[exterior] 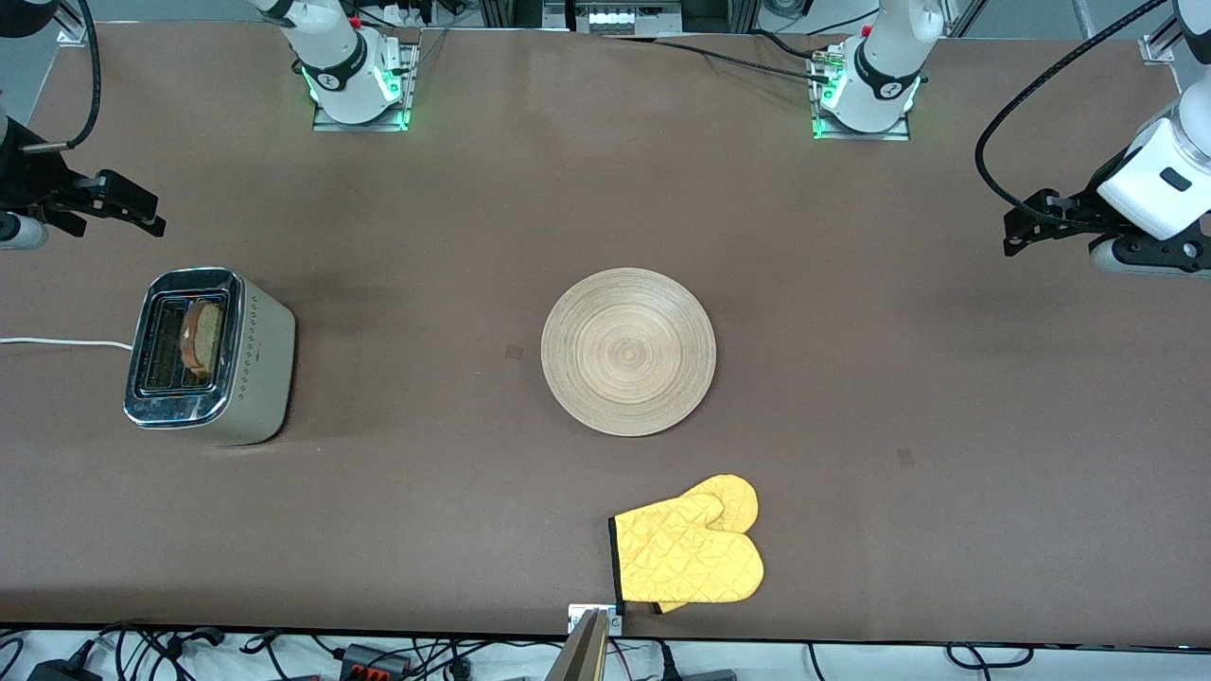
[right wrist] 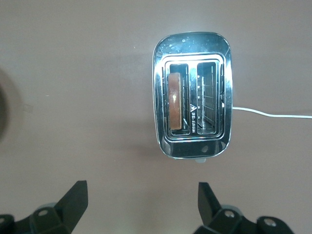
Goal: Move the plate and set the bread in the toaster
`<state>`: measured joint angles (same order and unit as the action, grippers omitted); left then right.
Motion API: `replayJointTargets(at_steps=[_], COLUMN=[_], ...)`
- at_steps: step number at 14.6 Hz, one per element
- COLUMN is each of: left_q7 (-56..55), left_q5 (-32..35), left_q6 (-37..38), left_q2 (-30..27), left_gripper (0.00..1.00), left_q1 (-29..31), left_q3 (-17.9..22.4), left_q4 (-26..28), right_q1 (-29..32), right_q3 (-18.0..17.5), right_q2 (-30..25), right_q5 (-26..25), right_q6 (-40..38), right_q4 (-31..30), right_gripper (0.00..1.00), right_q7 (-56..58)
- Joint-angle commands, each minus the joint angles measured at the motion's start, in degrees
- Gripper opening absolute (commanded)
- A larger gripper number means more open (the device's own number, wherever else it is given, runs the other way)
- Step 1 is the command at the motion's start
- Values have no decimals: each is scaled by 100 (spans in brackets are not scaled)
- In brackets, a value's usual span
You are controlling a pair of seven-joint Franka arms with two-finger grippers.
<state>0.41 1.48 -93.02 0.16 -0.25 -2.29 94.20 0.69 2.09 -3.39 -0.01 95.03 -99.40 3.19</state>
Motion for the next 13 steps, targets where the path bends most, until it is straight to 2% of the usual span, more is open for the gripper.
replayJointTargets(at_steps=[1, 10, 13], left_q7=[91, 91, 91], left_q5=[98, 98, 98], left_q6=[117, 117, 117], left_q2=[-25, -25, -25], left_gripper=[100, 100, 100], left_q1=[8, 8, 8], left_q3=[0, 0, 0], left_q4=[-77, -77, -77], right_q1=[54, 159, 361], right_q3=[-16, -121, -376], right_q2=[-135, -126, -126], right_q5=[-51, -60, -51], right_q6=[-46, -28, -11], right_q4=[-80, -88, -88], right_gripper=[100, 100, 100], right_q7=[24, 15, 15])
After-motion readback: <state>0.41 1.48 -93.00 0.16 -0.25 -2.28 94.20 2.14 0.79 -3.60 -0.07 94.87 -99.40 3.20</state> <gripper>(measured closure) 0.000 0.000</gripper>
